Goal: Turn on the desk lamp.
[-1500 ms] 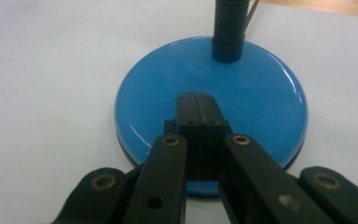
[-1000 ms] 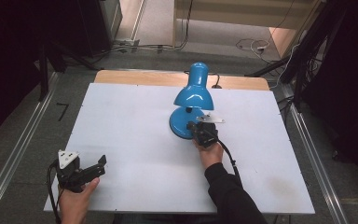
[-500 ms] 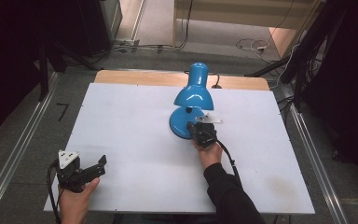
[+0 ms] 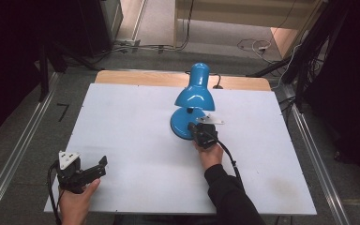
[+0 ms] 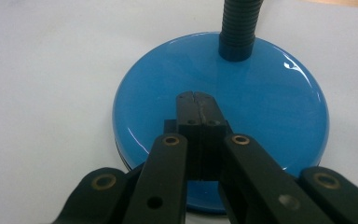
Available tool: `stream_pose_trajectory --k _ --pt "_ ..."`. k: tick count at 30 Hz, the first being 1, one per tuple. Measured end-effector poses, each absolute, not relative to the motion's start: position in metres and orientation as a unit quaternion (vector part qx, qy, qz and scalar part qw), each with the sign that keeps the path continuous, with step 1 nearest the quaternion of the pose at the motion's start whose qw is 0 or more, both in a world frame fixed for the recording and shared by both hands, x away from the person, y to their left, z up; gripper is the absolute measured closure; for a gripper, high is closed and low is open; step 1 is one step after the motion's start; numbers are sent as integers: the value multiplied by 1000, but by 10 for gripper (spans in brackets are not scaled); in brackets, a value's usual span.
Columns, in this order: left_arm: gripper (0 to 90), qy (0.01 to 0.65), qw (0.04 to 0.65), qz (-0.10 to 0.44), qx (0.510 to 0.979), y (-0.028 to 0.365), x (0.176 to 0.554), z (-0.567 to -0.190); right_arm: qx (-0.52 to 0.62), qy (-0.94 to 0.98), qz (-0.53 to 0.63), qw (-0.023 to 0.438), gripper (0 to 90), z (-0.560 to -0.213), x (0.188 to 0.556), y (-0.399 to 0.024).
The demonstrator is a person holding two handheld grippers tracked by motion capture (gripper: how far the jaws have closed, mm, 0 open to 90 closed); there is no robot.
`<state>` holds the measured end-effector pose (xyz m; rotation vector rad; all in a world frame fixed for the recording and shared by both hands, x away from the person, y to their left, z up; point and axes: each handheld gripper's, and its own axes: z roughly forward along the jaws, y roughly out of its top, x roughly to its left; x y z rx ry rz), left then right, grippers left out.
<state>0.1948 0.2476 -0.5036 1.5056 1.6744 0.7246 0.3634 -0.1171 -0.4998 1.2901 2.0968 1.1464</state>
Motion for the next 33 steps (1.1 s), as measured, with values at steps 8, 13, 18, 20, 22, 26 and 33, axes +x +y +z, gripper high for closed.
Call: stream_pose_trajectory --k 8,13,18,20,22,26,33 --pt "48 655 378 283 590 248 195 -504 460 756 412 218 877 -500 363 -116" --pt "48 656 378 282 590 248 195 -504 448 763 406 228 878 -502 358 -111" --pt "48 656 377 283 589 248 195 -504 448 763 408 225 878 -502 358 -112" --pt "48 656 377 282 589 248 195 -504 448 763 408 224 878 -502 359 -113" --pt "48 657 379 281 589 248 195 -504 448 763 408 224 878 -502 359 -113" --pt "48 657 378 281 589 248 195 -504 448 764 407 224 878 -502 359 -114" --pt "48 657 379 280 588 248 195 -504 454 764 403 217 877 -500 361 -118"
